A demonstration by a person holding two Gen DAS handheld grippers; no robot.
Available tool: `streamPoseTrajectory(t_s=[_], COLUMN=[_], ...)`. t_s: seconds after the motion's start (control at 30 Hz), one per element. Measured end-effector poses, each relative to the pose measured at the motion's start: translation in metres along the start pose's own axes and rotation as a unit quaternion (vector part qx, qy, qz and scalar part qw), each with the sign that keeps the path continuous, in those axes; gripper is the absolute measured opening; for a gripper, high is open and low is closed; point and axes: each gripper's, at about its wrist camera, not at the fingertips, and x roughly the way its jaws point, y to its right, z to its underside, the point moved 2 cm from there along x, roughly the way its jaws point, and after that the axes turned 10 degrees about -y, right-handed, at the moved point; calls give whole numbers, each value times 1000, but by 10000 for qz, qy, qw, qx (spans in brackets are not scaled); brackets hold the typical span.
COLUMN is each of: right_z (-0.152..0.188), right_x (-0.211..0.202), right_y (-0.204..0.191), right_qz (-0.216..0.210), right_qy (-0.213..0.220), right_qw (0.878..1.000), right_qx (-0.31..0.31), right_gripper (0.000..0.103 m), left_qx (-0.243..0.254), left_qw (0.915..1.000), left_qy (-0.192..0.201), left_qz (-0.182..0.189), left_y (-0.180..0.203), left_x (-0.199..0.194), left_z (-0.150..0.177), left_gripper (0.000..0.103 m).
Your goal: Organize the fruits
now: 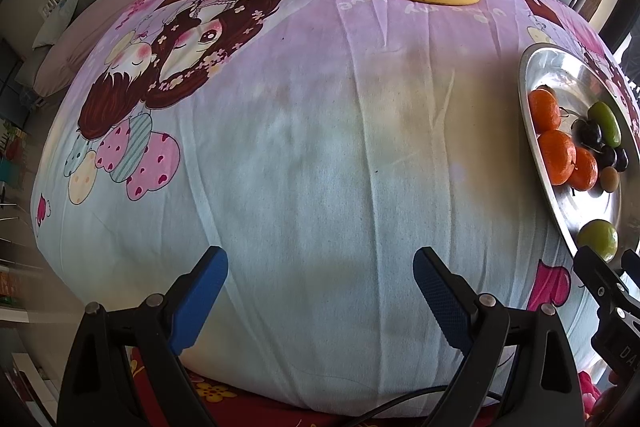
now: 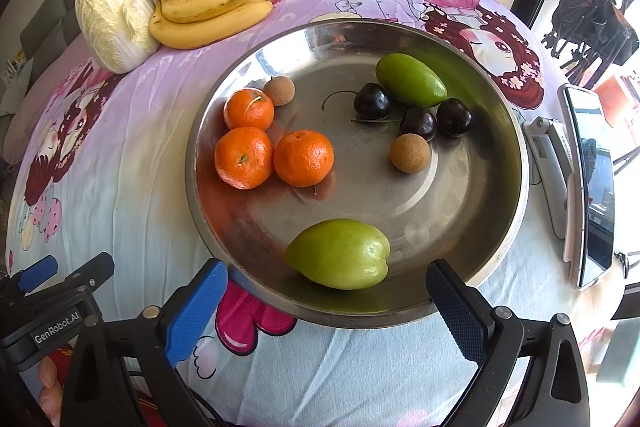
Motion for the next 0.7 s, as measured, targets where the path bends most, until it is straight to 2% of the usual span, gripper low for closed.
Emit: streamPoseTrajectory(t_s=[0.7], right_z=[0], right_x=[0], right_y=[0], right_qz=[-27], right_qy=[-1], right_qw=[10000], right_qx=[6], right_gripper=[101], left_qx=[-34], left_qw=[10000], left_qy=[53], left_qz=[-53], left_y=[-3], left_x=[-3], left_z=[-1], left_gripper=[94])
